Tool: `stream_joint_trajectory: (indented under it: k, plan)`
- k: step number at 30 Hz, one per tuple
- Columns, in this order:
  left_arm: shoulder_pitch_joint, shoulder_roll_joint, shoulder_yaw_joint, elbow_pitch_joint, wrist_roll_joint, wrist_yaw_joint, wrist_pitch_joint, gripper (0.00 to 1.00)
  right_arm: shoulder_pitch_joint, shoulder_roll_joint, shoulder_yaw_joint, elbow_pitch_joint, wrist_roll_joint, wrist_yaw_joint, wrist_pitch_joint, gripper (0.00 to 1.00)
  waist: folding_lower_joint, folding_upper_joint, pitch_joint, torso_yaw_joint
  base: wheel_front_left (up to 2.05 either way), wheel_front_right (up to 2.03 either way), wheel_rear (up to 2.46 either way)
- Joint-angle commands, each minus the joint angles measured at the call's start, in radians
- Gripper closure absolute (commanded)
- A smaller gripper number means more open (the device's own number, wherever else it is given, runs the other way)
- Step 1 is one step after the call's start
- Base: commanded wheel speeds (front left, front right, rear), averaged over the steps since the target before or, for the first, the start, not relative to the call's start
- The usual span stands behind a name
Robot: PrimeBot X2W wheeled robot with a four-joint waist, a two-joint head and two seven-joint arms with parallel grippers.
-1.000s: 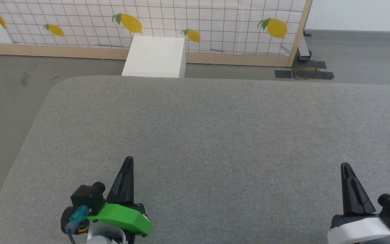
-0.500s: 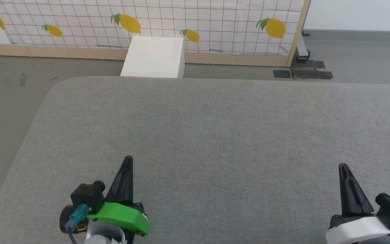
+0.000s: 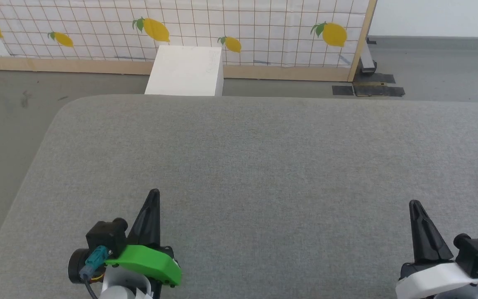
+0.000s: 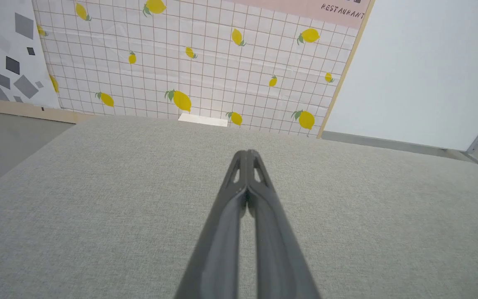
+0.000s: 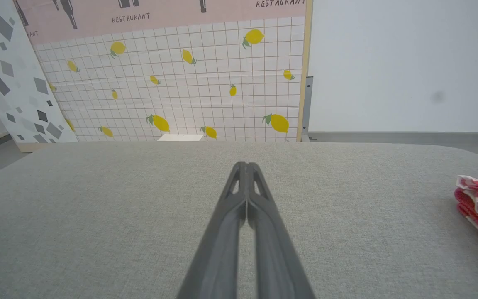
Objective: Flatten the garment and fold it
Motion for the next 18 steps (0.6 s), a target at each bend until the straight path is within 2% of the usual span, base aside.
stream_joint_trajectory:
  k: [1, 18]
  plan:
    - [0.01, -0.001, 0.006, -0.008, 0.015, 0.008, 0.006, 1.0, -0.02, 0.001, 0.004, -0.006, -0.012, 0.0, 0.005, 1.0, 0.0, 0.0, 0.0, -0.001, 0.0, 0.0, 0.0]
    - [0.015, -0.001, 0.023, -0.033, 0.055, 0.019, 0.041, 1.0, -0.034, 0.001, 0.019, -0.014, -0.03, -0.001, 0.037, 1.0, 0.0, 0.0, -0.001, -0.01, 0.0, 0.0, 0.0]
